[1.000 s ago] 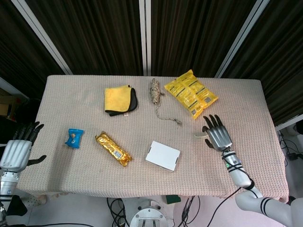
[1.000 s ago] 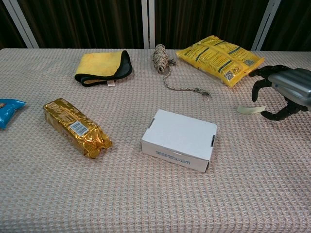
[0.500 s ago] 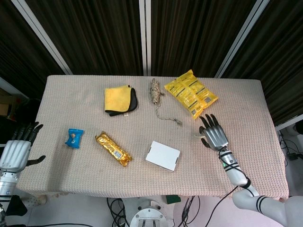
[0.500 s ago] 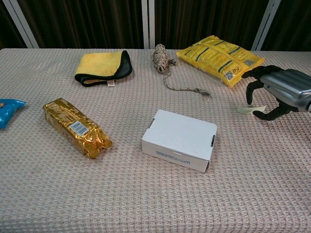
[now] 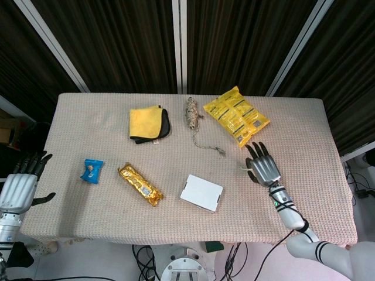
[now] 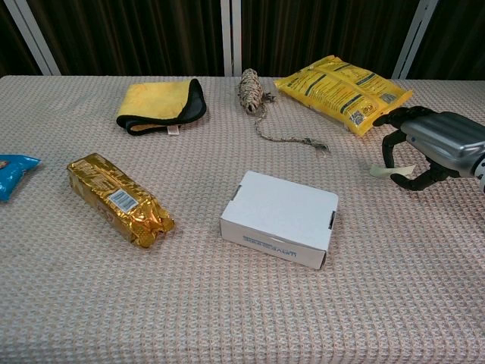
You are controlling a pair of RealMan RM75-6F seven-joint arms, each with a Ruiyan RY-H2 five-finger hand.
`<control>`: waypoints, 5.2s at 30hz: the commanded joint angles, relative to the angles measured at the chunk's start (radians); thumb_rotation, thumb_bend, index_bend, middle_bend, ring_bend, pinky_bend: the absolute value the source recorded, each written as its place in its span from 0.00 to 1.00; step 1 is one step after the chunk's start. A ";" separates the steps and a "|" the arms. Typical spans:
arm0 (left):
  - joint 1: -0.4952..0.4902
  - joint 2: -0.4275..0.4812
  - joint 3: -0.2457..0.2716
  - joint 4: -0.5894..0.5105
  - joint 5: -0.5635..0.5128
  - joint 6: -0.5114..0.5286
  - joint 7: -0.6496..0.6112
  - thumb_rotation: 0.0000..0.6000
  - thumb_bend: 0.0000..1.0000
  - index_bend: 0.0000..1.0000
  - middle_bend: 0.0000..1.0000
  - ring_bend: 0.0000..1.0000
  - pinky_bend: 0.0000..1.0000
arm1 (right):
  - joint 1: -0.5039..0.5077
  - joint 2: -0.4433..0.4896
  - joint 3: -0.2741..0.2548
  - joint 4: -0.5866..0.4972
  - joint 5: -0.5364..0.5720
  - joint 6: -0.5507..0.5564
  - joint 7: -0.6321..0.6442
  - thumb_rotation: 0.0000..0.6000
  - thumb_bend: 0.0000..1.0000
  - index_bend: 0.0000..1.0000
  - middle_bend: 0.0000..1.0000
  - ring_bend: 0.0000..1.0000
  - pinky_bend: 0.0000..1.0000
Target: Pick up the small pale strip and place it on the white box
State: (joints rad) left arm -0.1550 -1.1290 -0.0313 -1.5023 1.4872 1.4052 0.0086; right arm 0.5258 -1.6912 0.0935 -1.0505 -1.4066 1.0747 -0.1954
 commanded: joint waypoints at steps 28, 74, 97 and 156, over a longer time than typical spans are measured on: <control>0.003 0.005 -0.002 -0.006 -0.015 -0.007 0.003 1.00 0.05 0.10 0.07 0.00 0.09 | 0.065 0.060 0.007 -0.263 -0.155 0.105 -0.097 1.00 0.45 0.60 0.08 0.00 0.00; 0.017 0.012 0.001 0.013 -0.023 -0.006 -0.023 1.00 0.05 0.10 0.07 0.00 0.09 | 0.129 -0.055 -0.036 -0.293 -0.168 0.027 -0.201 1.00 0.37 0.53 0.07 0.00 0.00; 0.012 0.016 0.000 -0.005 -0.022 -0.013 -0.007 1.00 0.05 0.10 0.07 0.00 0.09 | 0.100 0.013 -0.064 -0.385 -0.171 0.038 -0.210 1.00 0.33 0.46 0.06 0.00 0.00; 0.011 0.016 0.001 0.009 -0.034 -0.031 -0.025 1.00 0.05 0.10 0.07 0.00 0.09 | 0.096 0.055 -0.099 -0.455 -0.175 -0.039 -0.128 0.25 0.45 0.36 0.00 0.00 0.00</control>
State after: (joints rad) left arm -0.1443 -1.1129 -0.0301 -1.4929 1.4529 1.3739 -0.0161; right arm 0.6211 -1.6341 -0.0059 -1.5074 -1.5838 1.0383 -0.3222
